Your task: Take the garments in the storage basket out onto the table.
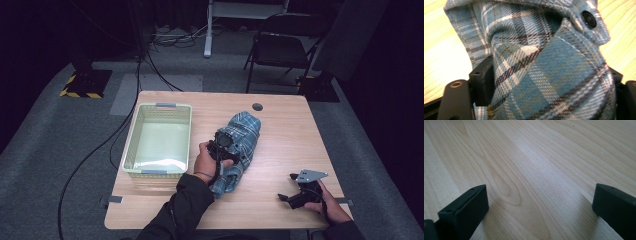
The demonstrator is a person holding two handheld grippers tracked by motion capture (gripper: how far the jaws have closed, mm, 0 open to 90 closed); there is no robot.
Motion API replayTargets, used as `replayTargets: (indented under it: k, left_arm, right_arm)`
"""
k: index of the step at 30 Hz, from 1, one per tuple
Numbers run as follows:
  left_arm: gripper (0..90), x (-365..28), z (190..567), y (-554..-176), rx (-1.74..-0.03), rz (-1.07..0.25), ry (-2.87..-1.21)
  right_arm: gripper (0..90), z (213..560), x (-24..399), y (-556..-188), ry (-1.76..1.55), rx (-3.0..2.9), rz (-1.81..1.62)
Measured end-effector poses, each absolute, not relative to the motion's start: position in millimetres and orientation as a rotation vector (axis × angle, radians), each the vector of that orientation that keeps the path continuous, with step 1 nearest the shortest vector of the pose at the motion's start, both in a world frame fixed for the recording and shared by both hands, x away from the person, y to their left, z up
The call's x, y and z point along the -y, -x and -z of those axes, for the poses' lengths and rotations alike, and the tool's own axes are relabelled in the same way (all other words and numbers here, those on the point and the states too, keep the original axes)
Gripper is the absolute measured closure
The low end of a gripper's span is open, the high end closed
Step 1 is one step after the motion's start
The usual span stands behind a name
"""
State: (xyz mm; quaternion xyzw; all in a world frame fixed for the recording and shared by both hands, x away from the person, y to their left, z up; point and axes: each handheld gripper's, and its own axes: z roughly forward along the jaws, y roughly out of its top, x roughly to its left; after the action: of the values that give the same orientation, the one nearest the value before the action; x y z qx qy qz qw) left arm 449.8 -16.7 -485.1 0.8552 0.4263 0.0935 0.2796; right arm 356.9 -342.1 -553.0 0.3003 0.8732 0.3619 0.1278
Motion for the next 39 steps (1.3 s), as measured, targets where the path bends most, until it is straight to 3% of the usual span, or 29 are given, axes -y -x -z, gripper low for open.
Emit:
replayTargets:
  k: [6, 12, 39]
  left_arm:
    - [10.1, 17, 485, -450, -1.152, -0.266, -2.296]
    - [6.6, 19, 486, -449, -1.135, -0.276, -2.310]
    - [7.2, 17, 476, -441, -1.064, -0.318, -2.386]
  right_arm:
    - [0.6, 553, 342, -357, -0.874, -2.540, -1.053]
    - [0.6, 553, 342, -357, -0.874, -2.540, -1.053]
    - [0.6, 553, 342, -357, -0.874, -2.540, -1.053]
